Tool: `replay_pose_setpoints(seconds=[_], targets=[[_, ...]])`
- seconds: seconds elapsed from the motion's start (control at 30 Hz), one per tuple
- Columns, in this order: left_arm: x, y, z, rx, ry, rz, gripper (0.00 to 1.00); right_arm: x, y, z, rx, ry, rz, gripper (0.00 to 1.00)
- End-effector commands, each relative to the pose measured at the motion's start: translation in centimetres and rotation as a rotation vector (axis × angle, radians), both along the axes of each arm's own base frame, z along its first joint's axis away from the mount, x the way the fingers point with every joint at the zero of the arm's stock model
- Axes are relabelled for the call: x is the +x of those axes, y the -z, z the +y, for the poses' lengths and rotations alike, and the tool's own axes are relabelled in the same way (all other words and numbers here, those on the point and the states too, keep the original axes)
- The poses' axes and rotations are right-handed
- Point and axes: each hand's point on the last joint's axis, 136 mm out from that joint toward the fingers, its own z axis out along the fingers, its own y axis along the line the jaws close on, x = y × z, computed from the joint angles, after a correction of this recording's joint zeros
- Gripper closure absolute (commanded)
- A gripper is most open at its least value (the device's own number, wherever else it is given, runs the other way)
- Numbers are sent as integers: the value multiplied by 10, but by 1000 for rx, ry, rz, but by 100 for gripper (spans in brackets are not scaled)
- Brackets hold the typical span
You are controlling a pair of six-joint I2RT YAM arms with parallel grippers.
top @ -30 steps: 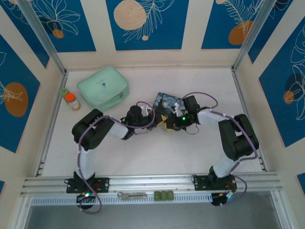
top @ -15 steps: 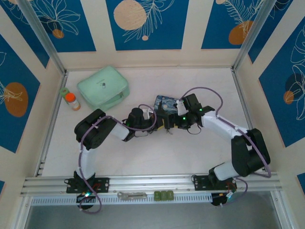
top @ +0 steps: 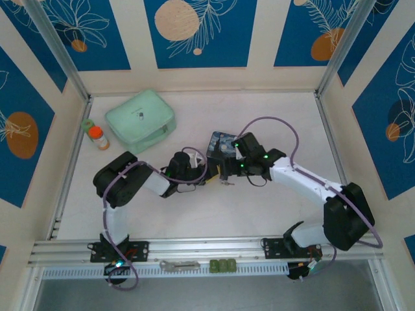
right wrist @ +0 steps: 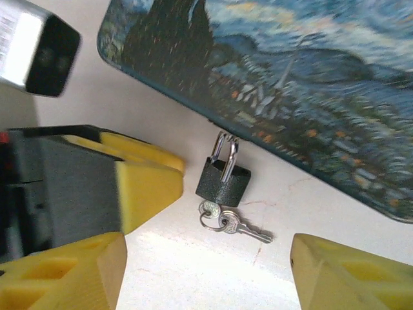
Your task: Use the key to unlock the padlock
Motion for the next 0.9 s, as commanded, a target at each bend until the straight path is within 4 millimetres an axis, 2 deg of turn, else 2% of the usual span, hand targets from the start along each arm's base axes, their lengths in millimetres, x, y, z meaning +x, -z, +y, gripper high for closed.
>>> replay_pose_setpoints(seconds=[0.0,0.2,0.33,0.47,0.6,0.73,0.87], targets=[[11,-24,20,-44,-77,-43,52,8,0,-2,-147,51,-58,33],[29,-30,63,62,-166,-73,50,7,16,14,-302,30,-61,38],[41,-35,81,88,-222,-90,50,5,24,24,-378,58,-48,42],[50,-42,86,62,-246,-98,50,2,38,13,-492,148,0,45],[50,-43,85,50,-244,-96,50,-4,50,19,-517,145,20,46],[48,-41,86,37,-250,-87,50,-5,62,15,-546,185,49,47],[46,-39,87,34,-252,-82,50,-2,72,20,-537,185,48,50]])
